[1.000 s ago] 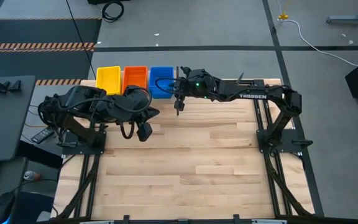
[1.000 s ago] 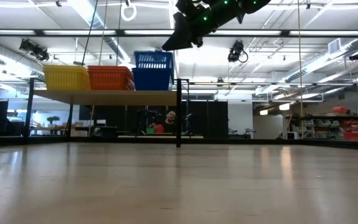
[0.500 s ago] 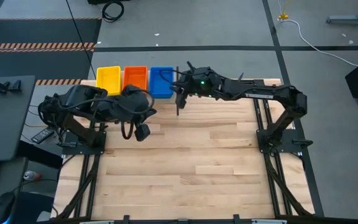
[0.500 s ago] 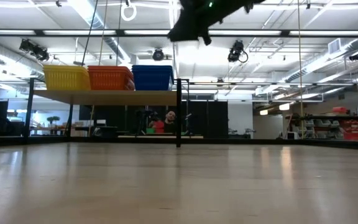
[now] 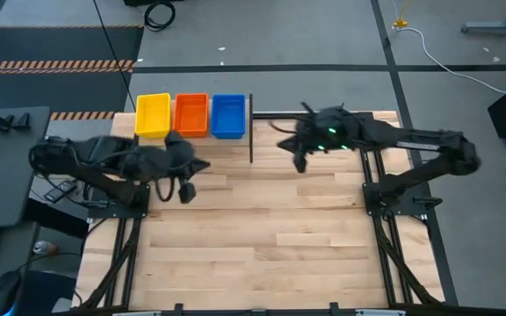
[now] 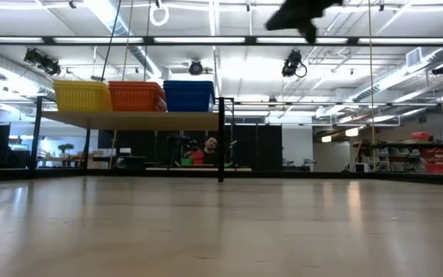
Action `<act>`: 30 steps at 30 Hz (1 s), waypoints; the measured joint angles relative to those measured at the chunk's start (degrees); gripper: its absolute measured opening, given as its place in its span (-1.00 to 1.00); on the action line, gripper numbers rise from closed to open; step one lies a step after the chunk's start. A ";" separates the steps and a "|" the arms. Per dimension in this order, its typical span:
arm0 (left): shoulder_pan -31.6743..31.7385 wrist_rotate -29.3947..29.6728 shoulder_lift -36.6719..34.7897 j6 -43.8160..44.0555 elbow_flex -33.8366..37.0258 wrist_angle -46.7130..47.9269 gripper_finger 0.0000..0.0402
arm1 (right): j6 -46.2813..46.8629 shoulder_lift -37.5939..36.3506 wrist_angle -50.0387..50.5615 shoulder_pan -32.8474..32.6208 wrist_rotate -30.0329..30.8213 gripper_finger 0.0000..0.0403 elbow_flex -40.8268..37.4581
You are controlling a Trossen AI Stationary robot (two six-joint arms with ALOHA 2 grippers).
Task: Stack baskets on shelf by color
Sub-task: Return to Home Position
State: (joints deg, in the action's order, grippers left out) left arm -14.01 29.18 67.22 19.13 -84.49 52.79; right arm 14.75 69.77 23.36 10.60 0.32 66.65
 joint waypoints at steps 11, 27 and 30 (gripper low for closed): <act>-3.41 -1.97 -27.65 4.85 34.45 -27.76 -0.99 | 17.77 -30.08 -11.20 -8.76 16.52 -0.95 -25.27; -4.16 -1.18 -46.45 7.25 70.02 -70.41 -0.99 | 21.91 -48.67 -29.93 -12.35 18.03 -0.97 -52.25; -4.16 -0.89 -48.16 7.24 73.69 -73.71 -0.99 | 21.77 -51.14 -35.20 -12.33 17.66 -0.97 -56.58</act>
State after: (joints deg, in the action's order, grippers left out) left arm -18.17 28.29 19.07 26.37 -10.80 -20.92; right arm 36.52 18.63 -11.84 -1.74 17.98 10.07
